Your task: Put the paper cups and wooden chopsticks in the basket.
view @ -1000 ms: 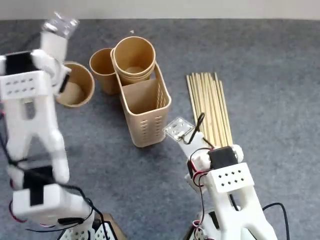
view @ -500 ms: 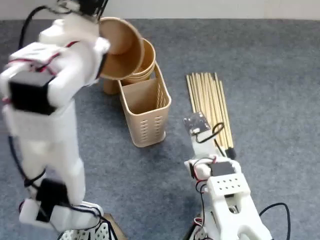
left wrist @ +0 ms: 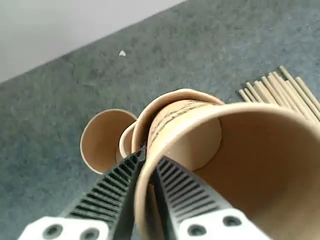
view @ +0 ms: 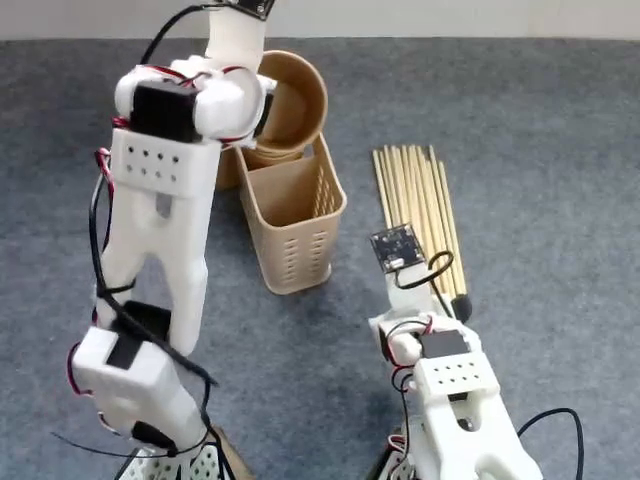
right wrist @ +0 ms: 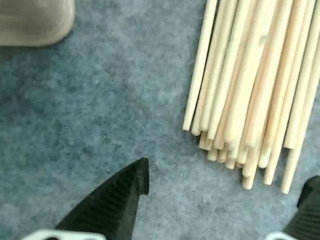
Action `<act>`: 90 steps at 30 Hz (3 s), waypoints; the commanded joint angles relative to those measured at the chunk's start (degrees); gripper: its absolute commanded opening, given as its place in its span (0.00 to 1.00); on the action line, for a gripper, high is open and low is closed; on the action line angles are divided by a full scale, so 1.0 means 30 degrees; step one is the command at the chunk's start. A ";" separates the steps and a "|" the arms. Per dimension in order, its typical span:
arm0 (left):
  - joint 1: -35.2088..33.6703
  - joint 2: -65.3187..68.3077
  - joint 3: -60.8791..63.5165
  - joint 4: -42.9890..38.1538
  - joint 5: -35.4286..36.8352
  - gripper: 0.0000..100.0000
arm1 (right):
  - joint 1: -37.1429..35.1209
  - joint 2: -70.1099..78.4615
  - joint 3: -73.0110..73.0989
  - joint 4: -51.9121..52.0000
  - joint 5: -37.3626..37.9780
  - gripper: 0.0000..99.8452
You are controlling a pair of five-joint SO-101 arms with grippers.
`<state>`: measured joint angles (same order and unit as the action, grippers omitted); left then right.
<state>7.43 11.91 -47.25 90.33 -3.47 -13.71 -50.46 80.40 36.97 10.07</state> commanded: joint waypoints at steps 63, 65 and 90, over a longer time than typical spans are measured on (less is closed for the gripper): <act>-0.2535 -0.0894 -1.2059 0.3663 0.3546 0.00 | 0.0132 -0.9744 0.2711 0.3004 -0.0117 0.44; -0.0952 -0.2799 -1.0154 0.3634 0.3487 0.00 | 0.0132 -0.9744 0.2711 0.3004 -0.0117 0.44; -0.0571 -0.3385 -0.2007 -0.1875 0.1465 0.33 | 0.0132 -0.9744 0.2711 0.3033 -0.0117 0.44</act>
<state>8.04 4.26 -48.04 86.20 3.21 -13.71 -78.95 88.75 45.85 9.98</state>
